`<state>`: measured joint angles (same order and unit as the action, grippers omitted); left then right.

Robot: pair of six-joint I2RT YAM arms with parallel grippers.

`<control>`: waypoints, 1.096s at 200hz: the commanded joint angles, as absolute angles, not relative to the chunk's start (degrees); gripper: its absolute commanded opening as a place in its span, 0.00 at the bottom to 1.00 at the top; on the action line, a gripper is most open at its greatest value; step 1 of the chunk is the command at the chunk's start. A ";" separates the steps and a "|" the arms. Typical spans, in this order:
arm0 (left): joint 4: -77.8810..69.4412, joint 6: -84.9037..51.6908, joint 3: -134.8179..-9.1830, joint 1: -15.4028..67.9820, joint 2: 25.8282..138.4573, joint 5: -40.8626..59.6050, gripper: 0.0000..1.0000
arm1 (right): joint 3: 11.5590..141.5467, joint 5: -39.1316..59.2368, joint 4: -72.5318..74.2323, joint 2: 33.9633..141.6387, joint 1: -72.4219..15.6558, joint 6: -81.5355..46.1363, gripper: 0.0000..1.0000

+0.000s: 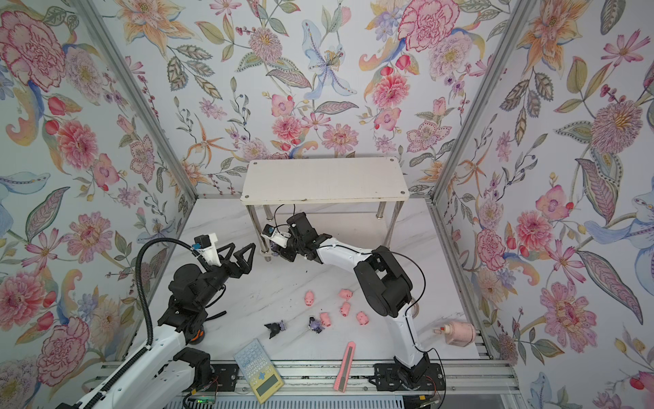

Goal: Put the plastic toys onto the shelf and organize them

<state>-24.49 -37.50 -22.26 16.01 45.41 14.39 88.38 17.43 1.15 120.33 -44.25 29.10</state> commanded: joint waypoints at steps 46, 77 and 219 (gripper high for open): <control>-25.82 -38.41 -23.81 15.15 47.26 14.41 0.99 | 84.15 13.12 10.20 117.38 -43.86 39.99 0.05; -26.57 -38.58 -23.92 15.18 48.06 14.77 0.99 | 81.79 12.73 15.93 117.38 -43.02 39.20 0.04; -27.50 -38.36 -24.76 15.09 50.89 15.20 0.99 | 77.95 16.17 25.40 116.46 -40.69 32.42 0.03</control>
